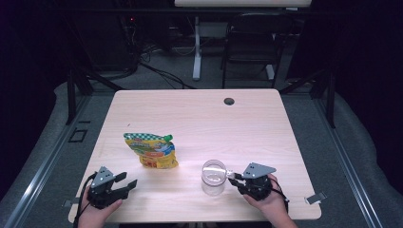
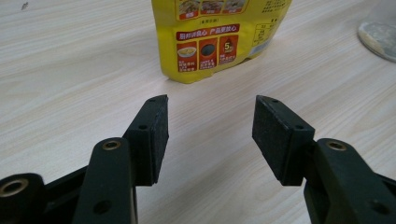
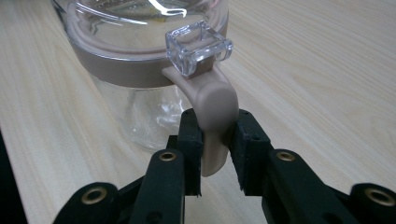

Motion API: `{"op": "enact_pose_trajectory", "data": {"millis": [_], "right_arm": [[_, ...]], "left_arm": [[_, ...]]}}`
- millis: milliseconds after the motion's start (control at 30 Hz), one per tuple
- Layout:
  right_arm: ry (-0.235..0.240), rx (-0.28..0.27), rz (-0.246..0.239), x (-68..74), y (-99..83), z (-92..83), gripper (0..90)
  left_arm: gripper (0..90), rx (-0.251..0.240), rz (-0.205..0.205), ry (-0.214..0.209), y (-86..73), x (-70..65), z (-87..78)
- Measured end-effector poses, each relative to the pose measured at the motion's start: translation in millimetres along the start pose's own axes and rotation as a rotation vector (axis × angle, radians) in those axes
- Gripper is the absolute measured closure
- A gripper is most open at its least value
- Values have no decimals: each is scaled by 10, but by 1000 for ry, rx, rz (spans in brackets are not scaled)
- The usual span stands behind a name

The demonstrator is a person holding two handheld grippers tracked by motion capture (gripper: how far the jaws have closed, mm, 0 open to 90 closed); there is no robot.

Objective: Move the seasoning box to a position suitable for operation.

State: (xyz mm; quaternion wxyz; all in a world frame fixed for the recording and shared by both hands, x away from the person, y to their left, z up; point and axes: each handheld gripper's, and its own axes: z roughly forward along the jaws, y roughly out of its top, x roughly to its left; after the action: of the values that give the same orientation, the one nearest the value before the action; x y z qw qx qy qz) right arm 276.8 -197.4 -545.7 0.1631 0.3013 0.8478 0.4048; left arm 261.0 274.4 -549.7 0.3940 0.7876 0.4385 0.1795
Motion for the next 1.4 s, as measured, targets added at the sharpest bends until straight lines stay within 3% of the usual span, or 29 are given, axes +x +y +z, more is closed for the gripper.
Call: {"op": "enact_pose_trajectory", "data": {"millis": [167, 300, 467, 533, 867, 1100, 1200, 1233, 1267, 1367, 1400], "right_arm": [[23, 2, -14, 38, 2, 1, 744], [22, -14, 20, 24, -19, -3, 736], [-23, -39, 84, -59, -46, -53, 713], [-20, -49, 102, -79, -49, -69, 696], [-43, -61, 93, -48, -29, -162, 673], [-99, -16, 63, -2, 30, -318, 649], [-113, -36, 121, -57, 67, -438, 603], [-113, -36, 121, -57, 67, -438, 603], [-139, -43, 159, -89, 101, -506, 597], [-143, -51, 189, -108, 136, -544, 607], [-162, -53, 203, -122, 188, -582, 631]], "left_arm": [[461, -1, -12, -6, -7, 23, -5], [461, 7, -8, 0, -14, 32, 6], [461, 12, -3, 3, -16, 37, 12], [461, 11, -3, 2, -15, 35, 15], [461, 6, 5, 3, -11, 11, -1], [464, 1, 19, -12, 36, -38, -18], [465, -9, 21, -30, 120, -129, -9], [466, -9, 21, -30, 120, -129, -9], [467, -17, 29, -59, 184, -203, -4], [463, -27, 57, -62, 256, -298, 8], [458, -37, 73, -78, 333, -385, 25]]}}
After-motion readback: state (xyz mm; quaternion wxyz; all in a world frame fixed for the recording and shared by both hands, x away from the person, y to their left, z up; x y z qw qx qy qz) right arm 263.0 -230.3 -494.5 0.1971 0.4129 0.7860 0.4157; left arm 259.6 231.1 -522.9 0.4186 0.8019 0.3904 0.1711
